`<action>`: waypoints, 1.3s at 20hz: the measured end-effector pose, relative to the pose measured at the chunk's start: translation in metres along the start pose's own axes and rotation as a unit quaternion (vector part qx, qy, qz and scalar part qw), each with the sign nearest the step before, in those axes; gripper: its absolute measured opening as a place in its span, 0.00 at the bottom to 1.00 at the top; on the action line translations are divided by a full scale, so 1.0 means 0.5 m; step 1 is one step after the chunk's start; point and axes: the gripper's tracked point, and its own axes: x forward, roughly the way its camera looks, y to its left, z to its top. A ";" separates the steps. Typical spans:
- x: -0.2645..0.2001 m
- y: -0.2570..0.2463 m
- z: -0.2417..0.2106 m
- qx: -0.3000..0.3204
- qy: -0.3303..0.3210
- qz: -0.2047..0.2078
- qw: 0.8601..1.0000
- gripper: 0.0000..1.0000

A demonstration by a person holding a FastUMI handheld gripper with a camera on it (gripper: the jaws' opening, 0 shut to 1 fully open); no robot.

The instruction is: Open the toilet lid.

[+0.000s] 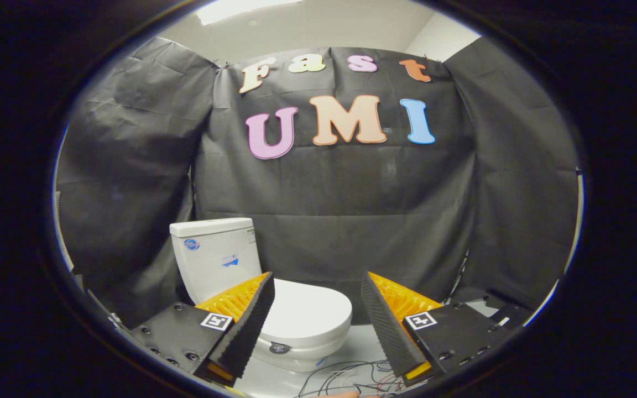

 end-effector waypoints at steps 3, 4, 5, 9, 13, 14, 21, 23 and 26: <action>0.000 0.000 0.001 0.000 0.000 0.000 1.000 0.97; 0.000 0.000 0.001 0.000 0.000 0.000 1.000 0.97; -0.001 0.000 0.002 0.000 0.000 0.000 1.000 0.97; 0.000 0.000 0.000 0.000 0.000 0.000 1.000 0.97; 0.000 0.001 0.001 0.000 0.000 0.001 1.000 0.97; 0.000 0.000 0.002 0.000 -0.001 0.001 1.000 0.97; 0.016 0.004 -0.004 -0.004 0.005 0.003 1.000 0.97; 0.072 0.013 -0.007 -0.013 0.012 0.005 1.000 0.97; 0.112 0.031 -0.002 -0.030 0.013 0.014 0.999 0.98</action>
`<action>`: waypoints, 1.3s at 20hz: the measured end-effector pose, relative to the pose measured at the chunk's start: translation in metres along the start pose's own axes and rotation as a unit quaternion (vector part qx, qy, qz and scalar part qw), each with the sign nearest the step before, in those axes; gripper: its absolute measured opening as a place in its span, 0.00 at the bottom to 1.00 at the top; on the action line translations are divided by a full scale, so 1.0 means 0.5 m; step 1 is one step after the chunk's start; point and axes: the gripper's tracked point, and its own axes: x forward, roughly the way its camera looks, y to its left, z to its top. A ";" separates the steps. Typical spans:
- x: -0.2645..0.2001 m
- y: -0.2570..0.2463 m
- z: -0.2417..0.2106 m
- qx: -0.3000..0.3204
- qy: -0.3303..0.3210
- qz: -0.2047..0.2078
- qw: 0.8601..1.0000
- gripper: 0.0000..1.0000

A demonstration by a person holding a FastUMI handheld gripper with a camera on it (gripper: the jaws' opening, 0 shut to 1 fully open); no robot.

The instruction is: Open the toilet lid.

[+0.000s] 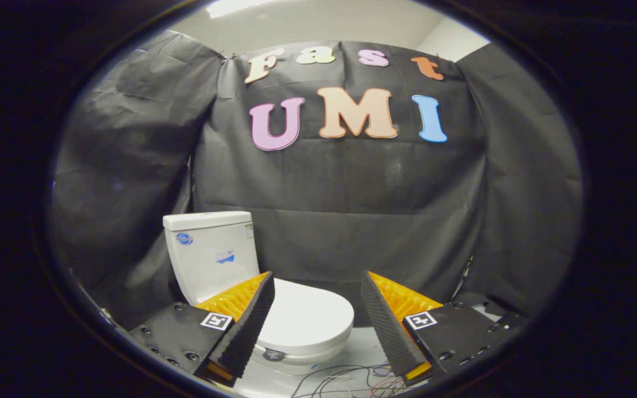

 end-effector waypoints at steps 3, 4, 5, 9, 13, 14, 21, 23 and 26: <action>0.044 0.035 0.032 -0.017 -0.018 0.025 0.999 0.97; 0.058 0.041 0.035 -0.021 -0.019 0.026 0.999 0.97; 0.072 0.051 0.044 -0.022 -0.022 0.026 0.999 0.97; 0.119 0.072 0.084 0.009 -0.059 -0.006 0.998 0.97; 0.150 0.076 0.103 0.058 -0.100 -0.082 0.990 0.97; 0.157 0.078 0.097 0.069 -0.102 -0.102 0.987 0.96; 0.175 0.104 -0.015 0.179 -0.086 -0.227 0.953 0.89; 0.165 0.109 -0.074 0.224 -0.076 -0.255 0.938 0.90; 0.134 0.128 -0.178 0.287 -0.049 -0.294 0.911 0.89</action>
